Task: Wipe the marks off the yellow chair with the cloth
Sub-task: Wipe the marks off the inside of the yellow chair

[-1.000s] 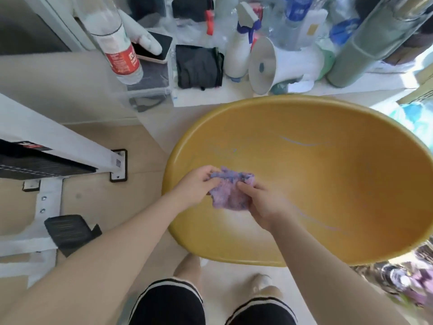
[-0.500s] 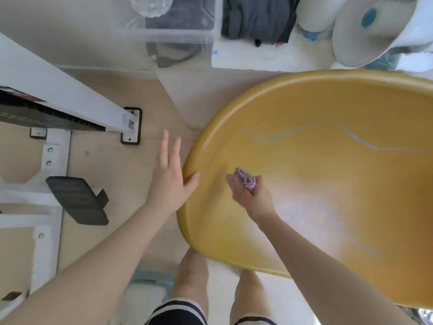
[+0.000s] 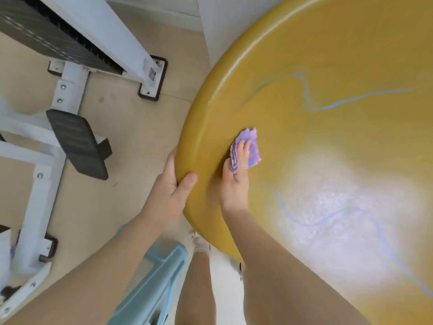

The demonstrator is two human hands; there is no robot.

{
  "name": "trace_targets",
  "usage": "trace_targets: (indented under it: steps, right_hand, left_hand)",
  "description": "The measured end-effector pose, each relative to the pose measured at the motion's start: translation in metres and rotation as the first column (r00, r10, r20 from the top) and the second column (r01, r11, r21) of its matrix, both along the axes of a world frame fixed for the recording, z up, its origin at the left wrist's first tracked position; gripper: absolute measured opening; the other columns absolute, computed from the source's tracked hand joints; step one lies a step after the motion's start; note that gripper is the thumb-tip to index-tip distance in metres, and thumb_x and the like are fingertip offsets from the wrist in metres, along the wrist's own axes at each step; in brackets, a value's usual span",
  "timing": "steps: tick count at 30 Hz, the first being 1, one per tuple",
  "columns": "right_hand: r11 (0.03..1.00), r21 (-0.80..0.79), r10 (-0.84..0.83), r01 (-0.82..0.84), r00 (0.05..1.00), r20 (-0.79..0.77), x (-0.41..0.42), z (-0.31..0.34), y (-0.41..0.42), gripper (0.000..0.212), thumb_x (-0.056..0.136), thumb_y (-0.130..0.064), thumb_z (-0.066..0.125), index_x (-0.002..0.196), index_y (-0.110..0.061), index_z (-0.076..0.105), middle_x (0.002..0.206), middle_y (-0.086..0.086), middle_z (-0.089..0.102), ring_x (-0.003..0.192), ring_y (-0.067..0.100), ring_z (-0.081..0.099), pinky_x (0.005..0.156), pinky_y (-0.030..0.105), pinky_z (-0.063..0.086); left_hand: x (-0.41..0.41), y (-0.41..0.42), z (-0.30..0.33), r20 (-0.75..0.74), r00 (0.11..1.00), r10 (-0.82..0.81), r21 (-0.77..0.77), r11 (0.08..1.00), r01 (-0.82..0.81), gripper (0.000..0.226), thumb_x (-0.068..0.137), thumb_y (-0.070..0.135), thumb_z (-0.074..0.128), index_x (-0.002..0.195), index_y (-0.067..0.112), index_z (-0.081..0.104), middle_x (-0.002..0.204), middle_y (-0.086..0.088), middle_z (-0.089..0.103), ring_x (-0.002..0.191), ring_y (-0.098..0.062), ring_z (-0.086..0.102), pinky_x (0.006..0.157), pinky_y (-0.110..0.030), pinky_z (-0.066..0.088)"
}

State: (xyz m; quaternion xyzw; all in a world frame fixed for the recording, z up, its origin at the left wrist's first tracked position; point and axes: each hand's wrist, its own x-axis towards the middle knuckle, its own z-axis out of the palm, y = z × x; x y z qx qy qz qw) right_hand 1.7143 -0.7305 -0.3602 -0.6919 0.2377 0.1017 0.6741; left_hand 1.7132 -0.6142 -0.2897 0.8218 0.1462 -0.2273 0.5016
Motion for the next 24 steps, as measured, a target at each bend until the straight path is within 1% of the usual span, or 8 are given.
trace_targets:
  steps: [4,7,9,12,14,18,21,24]
  right_hand:
    - [0.973,0.057,0.211,-0.224,0.962,0.172,-0.075,0.017,0.033,0.055,0.095,-0.033,0.033,0.139,-0.047,0.002,0.149,-0.027,-0.003,0.142,0.003,-0.002,0.116,0.021,0.001]
    - [0.927,-0.088,0.376,-0.366,0.905,0.199,-0.131,0.018,0.042,0.064,0.093,-0.029,0.029,0.138,-0.052,-0.011,0.149,-0.034,-0.011,0.142,0.002,-0.005,0.116,0.023,-0.004]
    - [0.906,-0.149,0.42,-0.396,0.883,0.208,-0.137,0.01,0.039,0.061,0.095,-0.039,0.027,0.137,-0.053,-0.015,0.148,-0.033,-0.014,0.142,0.002,-0.007,0.115,0.021,-0.006]
    - [0.914,-0.204,0.397,-0.351,0.88,0.262,-0.115,-0.007,0.032,0.06,0.094,-0.055,0.017,0.143,-0.036,-0.011,0.153,-0.018,-0.009,0.143,0.009,-0.006,0.117,0.03,-0.003]
    - [0.925,-0.261,0.339,-0.277,0.91,0.236,-0.084,-0.021,0.027,0.069,0.092,-0.057,0.023,0.141,-0.019,-0.005,0.151,-0.005,-0.003,0.143,0.015,-0.005,0.117,0.037,-0.003]
    - [0.929,-0.363,0.17,-0.066,0.95,0.262,-0.011,-0.034,0.013,0.067,0.091,-0.039,0.029,0.144,-0.007,0.004,0.155,0.009,0.0,0.144,0.022,-0.004,0.115,0.033,-0.006]
    - [0.909,-0.417,0.177,-0.011,0.915,0.363,0.013,-0.051,-0.003,0.061,0.092,-0.028,0.026,0.145,-0.004,0.007,0.156,0.012,0.002,0.144,0.023,-0.002,0.116,0.037,-0.004]
    - [0.931,-0.353,0.243,-0.096,0.883,0.402,0.0,-0.057,-0.01,0.06,0.09,-0.029,0.024,0.146,-0.013,0.008,0.156,0.002,-0.001,0.144,0.014,-0.005,0.117,0.04,-0.007]
  left_hand:
    - [-0.002,-0.002,-0.005,0.146,0.989,-0.01,0.076,0.997,-0.001,0.082,0.069,0.054,0.036,0.142,0.017,0.025,0.108,0.017,0.051,0.088,0.004,0.052,0.074,-0.008,0.04]
    - [-0.006,-0.008,-0.006,0.239,0.971,-0.019,0.134,0.991,-0.014,0.081,0.072,0.053,0.031,0.143,0.014,0.023,0.111,0.011,0.047,0.088,-0.004,0.049,0.072,-0.015,0.037]
    - [-0.008,-0.009,-0.009,0.307,0.951,-0.03,0.162,0.987,-0.021,0.077,0.076,0.049,0.031,0.142,0.008,0.024,0.113,0.009,0.046,0.087,-0.01,0.053,0.072,-0.02,0.039]
    - [-0.011,-0.011,-0.019,0.417,0.909,-0.027,0.176,0.983,-0.051,0.07,0.082,0.042,0.031,0.139,0.001,0.029,0.116,0.008,0.044,0.098,-0.016,0.048,0.078,-0.023,0.038]
    - [-0.013,-0.011,-0.026,0.465,0.885,-0.018,0.147,0.988,-0.057,0.067,0.084,0.041,0.032,0.138,0.001,0.03,0.119,0.01,0.044,0.104,-0.013,0.048,0.082,-0.018,0.038]
    - [-0.015,-0.005,-0.041,0.521,0.852,0.055,0.038,0.995,-0.087,0.069,0.082,0.046,0.036,0.139,0.007,0.031,0.125,0.01,0.048,0.111,-0.008,0.051,0.097,-0.02,0.042]
    - [-0.014,-0.003,-0.049,0.564,0.824,0.052,-0.02,0.999,-0.049,0.052,0.085,0.037,0.047,0.131,0.016,0.037,0.127,0.005,0.052,0.115,-0.008,0.053,0.1,-0.033,0.046]
    - [-0.019,-0.005,-0.057,0.623,0.777,0.091,-0.08,0.995,-0.052,0.03,0.085,0.031,0.049,0.114,0.03,0.041,0.108,0.017,0.056,0.101,-0.001,0.057,0.092,-0.022,0.047]
